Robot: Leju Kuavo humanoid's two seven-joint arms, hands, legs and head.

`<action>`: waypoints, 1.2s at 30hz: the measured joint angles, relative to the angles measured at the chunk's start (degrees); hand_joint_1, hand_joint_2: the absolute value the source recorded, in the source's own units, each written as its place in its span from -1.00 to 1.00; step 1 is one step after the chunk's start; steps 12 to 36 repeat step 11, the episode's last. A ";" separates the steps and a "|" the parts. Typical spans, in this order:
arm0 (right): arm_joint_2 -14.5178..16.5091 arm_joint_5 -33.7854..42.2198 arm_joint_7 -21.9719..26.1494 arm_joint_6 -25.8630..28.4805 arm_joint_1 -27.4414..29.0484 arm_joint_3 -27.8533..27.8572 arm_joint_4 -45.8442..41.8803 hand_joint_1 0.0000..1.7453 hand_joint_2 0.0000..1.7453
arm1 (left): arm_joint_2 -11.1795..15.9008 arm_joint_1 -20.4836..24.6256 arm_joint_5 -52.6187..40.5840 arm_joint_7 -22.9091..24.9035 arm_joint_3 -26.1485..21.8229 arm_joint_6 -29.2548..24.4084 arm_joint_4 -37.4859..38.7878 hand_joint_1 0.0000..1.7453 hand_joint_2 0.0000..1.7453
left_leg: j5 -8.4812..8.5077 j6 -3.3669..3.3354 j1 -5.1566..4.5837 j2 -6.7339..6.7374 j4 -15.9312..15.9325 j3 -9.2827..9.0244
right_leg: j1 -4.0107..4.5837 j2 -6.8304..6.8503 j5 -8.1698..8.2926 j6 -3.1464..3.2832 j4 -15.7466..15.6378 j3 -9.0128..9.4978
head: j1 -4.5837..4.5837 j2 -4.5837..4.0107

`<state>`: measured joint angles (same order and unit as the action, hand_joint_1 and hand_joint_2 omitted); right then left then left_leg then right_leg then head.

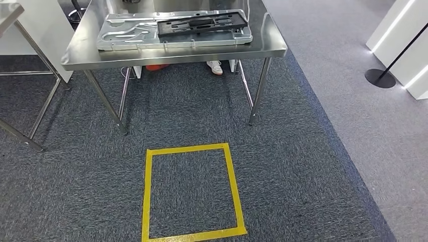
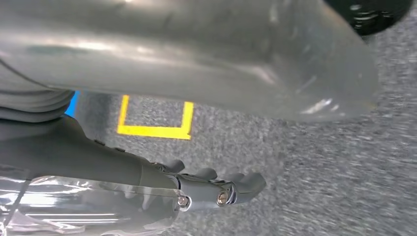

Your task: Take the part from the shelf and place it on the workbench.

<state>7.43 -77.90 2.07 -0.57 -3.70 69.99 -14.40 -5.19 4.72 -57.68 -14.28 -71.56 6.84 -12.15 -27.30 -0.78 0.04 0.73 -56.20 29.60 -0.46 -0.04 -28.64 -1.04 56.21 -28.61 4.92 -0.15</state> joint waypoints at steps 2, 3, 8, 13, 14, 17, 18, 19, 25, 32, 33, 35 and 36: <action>-0.01 0.03 0.11 0.05 0.02 -0.01 0.00 -1.00 -1.00 | 0.01 0.05 -0.06 -0.10 0.00 0.02 0.00 -1.00 -1.00 | 0.21 0.64 0.04 -0.02 -0.09 0.22 | 0.14 0.02 0.33 0.77 -0.18 -0.23 | -0.01 0.01; -0.03 0.16 0.08 0.13 0.03 0.00 0.00 -1.00 -1.00 | 0.01 0.05 -0.09 -0.16 0.00 0.02 0.00 -1.00 -1.00 | -0.09 0.92 0.12 -0.07 -0.49 0.43 | 0.10 0.09 0.58 1.19 -0.32 -0.29 | -0.01 0.01; -0.29 1.67 -1.01 1.76 0.04 0.20 0.01 -1.00 -0.50 | -0.02 -0.07 -0.45 -0.29 0.01 0.02 0.00 -1.00 -1.00 | -8.49 1.66 0.50 -0.20 -15.83 7.04 | 0.33 0.35 1.62 2.50 -0.51 -1.44 | -0.01 0.00; -0.47 2.37 -1.63 2.84 0.08 0.52 0.04 -1.00 1.00 | -0.02 -0.18 -0.57 -0.22 0.02 -0.04 0.00 -1.00 -1.00 | -7.41 1.60 0.59 -0.20 -16.63 6.87 | 0.51 0.34 1.80 2.44 -0.14 -1.90 | -0.01 0.00; -0.47 2.37 -1.63 2.84 0.08 0.52 0.04 -1.00 1.00 | -0.02 -0.18 -0.57 -0.22 0.02 -0.04 0.00 -1.00 -1.00 | -7.41 1.60 0.59 -0.20 -16.63 6.87 | 0.51 0.34 1.80 2.44 -0.14 -1.90 | -0.01 0.00; -0.47 2.37 -1.63 2.84 0.08 0.52 0.04 -1.00 1.00 | -0.02 -0.18 -0.57 -0.22 0.02 -0.04 0.00 -1.00 -1.00 | -7.41 1.60 0.59 -0.20 -16.63 6.87 | 0.51 0.34 1.80 2.44 -0.14 -1.90 | -0.01 0.00; -0.47 2.37 -1.63 2.84 0.08 0.52 0.04 -1.00 1.00 | -0.02 -0.18 -0.57 -0.22 0.02 -0.04 0.00 -1.00 -1.00 | -7.41 1.60 0.59 -0.20 -16.63 6.87 | 0.51 0.34 1.80 2.44 -0.14 -1.90 | -0.01 0.00; -0.47 2.37 -1.63 2.84 0.08 0.52 0.04 -1.00 1.00 | -0.02 -0.18 -0.57 -0.22 0.02 -0.04 0.00 -1.00 -1.00 | -7.41 1.60 0.59 -0.20 -16.63 6.87 | 0.51 0.34 1.80 2.44 -0.14 -1.90 | -0.01 0.00; -0.47 2.37 -1.63 2.84 0.08 0.52 0.04 -1.00 1.00 | -0.02 -0.18 -0.57 -0.22 0.02 -0.04 0.00 -1.00 -1.00 | -7.41 1.60 0.59 -0.20 -16.63 6.87 | 0.51 0.34 1.80 2.44 -0.14 -1.90 | -0.01 0.00; -0.47 2.37 -1.63 2.84 0.08 0.52 0.04 -1.00 1.00 | -0.02 -0.18 -0.57 -0.22 0.02 -0.04 0.00 -1.00 -1.00 | -7.41 1.60 0.59 -0.20 -16.63 6.87 | 0.51 0.34 1.80 2.44 -0.14 -1.90 | -0.01 0.00; -0.47 2.37 -1.63 2.84 0.08 0.52 0.04 -1.00 1.00 | -0.02 -0.18 -0.57 -0.22 0.02 -0.04 0.00 -1.00 -1.00 | -7.41 1.60 0.59 -0.20 -16.63 6.87 | 0.51 0.34 1.80 2.44 -0.14 -1.90 | -0.01 0.00; -0.47 2.37 -1.63 2.84 0.08 0.52 0.04 -1.00 1.00 | -0.02 -0.18 -0.57 -0.22 0.02 -0.04 0.00 -1.00 -1.00 | -7.41 1.60 0.59 -0.20 -16.63 6.87 | 0.51 0.34 1.80 2.44 -0.14 -1.90 | -0.01 0.00; -0.47 2.37 -1.63 2.84 0.08 0.52 0.04 -1.00 1.00 | -0.02 -0.18 -0.57 -0.22 0.02 -0.04 0.00 -1.00 -1.00 | -7.41 1.60 0.59 -0.20 -16.63 6.87 | 0.51 0.34 1.80 2.44 -0.14 -1.90 | -0.01 0.00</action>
